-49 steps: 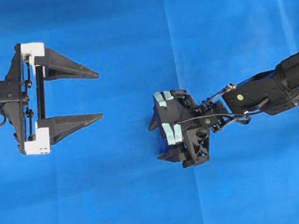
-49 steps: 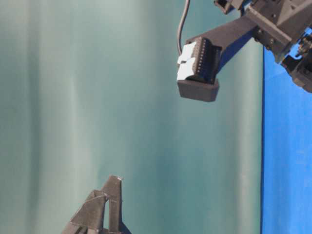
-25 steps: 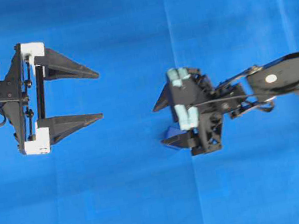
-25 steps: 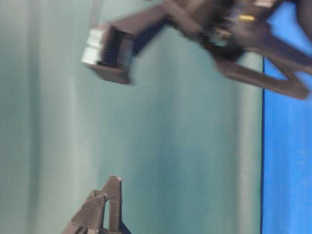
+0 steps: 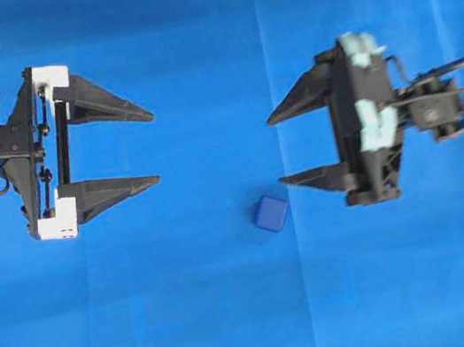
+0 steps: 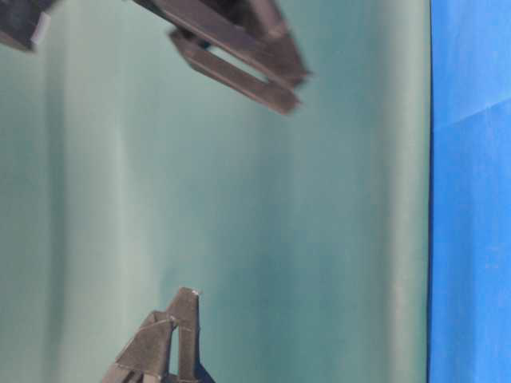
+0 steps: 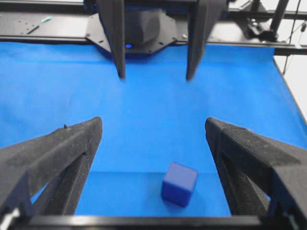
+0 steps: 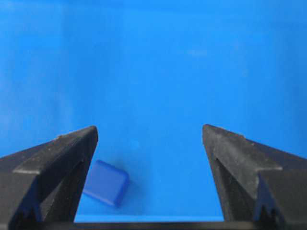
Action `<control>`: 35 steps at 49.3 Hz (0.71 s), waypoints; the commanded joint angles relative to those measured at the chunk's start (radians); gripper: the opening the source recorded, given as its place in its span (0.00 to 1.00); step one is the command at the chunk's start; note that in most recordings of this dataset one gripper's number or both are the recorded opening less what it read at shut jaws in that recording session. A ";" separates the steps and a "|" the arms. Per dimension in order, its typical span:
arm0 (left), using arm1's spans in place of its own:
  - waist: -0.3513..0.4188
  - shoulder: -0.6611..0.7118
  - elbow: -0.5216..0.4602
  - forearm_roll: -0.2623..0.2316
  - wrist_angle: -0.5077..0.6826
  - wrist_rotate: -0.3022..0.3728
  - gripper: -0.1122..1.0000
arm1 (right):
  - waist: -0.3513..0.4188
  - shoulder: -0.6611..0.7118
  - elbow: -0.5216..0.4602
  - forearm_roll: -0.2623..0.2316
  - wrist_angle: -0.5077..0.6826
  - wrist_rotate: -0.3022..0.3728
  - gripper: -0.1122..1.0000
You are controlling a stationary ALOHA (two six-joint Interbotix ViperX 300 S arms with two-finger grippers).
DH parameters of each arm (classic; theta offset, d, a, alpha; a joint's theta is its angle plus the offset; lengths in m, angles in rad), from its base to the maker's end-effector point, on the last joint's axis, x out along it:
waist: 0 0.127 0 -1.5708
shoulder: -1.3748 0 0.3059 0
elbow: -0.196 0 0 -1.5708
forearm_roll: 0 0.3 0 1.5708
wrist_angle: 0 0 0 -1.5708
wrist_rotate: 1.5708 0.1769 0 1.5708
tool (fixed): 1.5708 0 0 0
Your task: Handover the blue block to the right arm after grasping it with the left arm, then place it in the designated position.
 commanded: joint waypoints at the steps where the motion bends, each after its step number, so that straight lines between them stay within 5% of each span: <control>1: 0.003 -0.012 -0.028 0.002 -0.008 -0.002 0.93 | 0.003 -0.052 -0.018 -0.008 0.023 -0.002 0.82; 35: 0.003 -0.011 -0.032 0.002 -0.008 -0.003 0.93 | -0.003 -0.164 0.023 -0.040 0.008 -0.003 0.81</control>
